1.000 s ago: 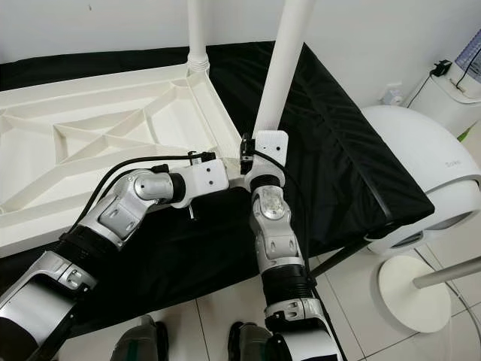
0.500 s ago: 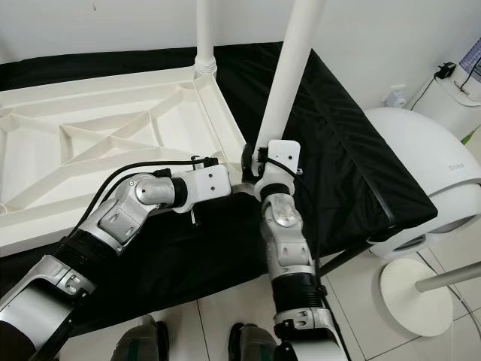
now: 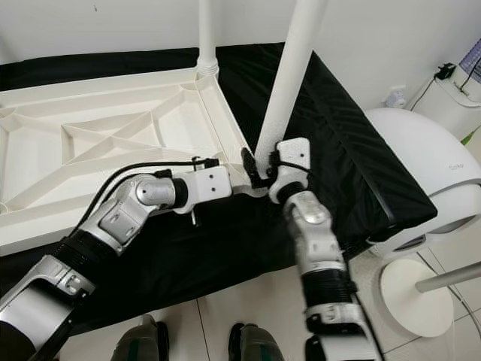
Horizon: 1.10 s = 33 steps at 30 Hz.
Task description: Building children table
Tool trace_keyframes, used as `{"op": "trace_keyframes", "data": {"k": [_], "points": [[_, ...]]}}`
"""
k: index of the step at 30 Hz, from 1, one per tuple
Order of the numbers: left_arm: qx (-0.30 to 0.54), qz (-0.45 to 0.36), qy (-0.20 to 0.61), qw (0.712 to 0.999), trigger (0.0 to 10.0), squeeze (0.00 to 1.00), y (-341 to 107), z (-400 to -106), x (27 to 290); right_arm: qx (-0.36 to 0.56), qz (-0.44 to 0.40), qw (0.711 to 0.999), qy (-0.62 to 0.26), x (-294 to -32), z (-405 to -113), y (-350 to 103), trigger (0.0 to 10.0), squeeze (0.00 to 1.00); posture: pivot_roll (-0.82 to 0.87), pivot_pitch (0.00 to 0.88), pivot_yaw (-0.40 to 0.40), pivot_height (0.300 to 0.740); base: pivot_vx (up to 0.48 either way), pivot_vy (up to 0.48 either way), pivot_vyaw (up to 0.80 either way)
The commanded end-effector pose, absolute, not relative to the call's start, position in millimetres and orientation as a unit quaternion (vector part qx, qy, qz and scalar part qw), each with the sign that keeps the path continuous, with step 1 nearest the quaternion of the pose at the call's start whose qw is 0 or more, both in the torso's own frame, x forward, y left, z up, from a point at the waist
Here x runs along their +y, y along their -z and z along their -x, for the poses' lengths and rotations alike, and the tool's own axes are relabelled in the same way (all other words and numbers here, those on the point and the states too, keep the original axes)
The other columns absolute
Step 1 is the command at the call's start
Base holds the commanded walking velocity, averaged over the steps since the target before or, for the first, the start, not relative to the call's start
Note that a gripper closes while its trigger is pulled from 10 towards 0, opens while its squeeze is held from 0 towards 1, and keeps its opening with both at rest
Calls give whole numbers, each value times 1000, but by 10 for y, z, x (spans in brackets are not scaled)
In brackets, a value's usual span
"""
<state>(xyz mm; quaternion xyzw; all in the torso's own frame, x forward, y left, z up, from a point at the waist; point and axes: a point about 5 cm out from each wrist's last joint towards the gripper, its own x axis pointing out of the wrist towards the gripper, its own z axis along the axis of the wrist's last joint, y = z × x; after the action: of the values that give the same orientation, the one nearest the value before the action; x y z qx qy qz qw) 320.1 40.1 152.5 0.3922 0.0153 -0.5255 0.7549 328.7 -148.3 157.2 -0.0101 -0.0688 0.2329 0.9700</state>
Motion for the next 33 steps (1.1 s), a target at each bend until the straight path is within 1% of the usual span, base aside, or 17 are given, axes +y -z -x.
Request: {"op": "trace_keyframes", "data": {"k": [1,3,4,5,7,9,10,14,18,24,31,32,33], "points": [[20,-407,555,725,10000,0,-1475,-3140,355,-65,14,961,-268,-1459,-3275,-1547,10000,0,-21,61,-61,740,0,0,0],[19,-407,554,726,10000,0,-1482,-3146,355,-61,26,949,-308,-1531,-3284,-1575,10000,0,-19,64,-60,740,0,0,0],[19,-407,554,726,10000,0,-1482,-3146,355,-61,26,949,-308,-1531,-3284,-1575,10000,0,-19,64,-60,740,0,0,0],[19,-407,553,726,10000,0,-1486,-3148,357,-59,34,939,-336,-1564,-3279,-1591,10000,0,-18,66,-58,740,0,0,0],[19,-407,553,727,10000,0,-1492,-3154,362,-54,39,928,-366,-1602,-3278,-1604,10000,0,-19,68,-55,740,0,0,0],[19,-407,553,727,10000,0,-1492,-3154,362,-54,39,928,-366,-1602,-3278,-1604,10000,0,-19,68,-55,740,0,0,0],[18,-408,552,727,10000,0,-1497,-3157,364,-46,42,919,-388,-1633,-3293,-1601,10000,0,-20,72,-51,740,0,0,0],[18,-408,553,727,10000,0,-1501,-3159,366,-41,44,913,-404,-1656,-3318,-1600,10000,0,-18,73,-48,740,0,0,0],[18,-408,554,726,10000,0,-1508,-3160,366,-27,50,897,-439,-1691,-3351,-1589,10000,0,-16,73,-43,740,0,0,0],[18,-409,554,725,10000,0,-1514,-3162,368,-11,66,886,-458,-1757,-3386,-1565,10000,0,-13,75,-40,740,0,0,0],[18,-410,553,725,10000,0,-1517,-3164,375,-10,71,884,-462,-1800,-3418,-1586,10000,0,-13,77,-40,740,0,0,0],[18,-410,554,725,10000,0,-1517,-3163,373,-10,68,885,-461,-1808,-3425,-1591,5255,0,-14,77,-40,740,0,0,0],[18,-410,554,725,10000,0,-1517,-3163,373,-10,68,885,-461,-1808,-3425,-1591,5255,0,-14,77,-40,740,0,0,0]]}}
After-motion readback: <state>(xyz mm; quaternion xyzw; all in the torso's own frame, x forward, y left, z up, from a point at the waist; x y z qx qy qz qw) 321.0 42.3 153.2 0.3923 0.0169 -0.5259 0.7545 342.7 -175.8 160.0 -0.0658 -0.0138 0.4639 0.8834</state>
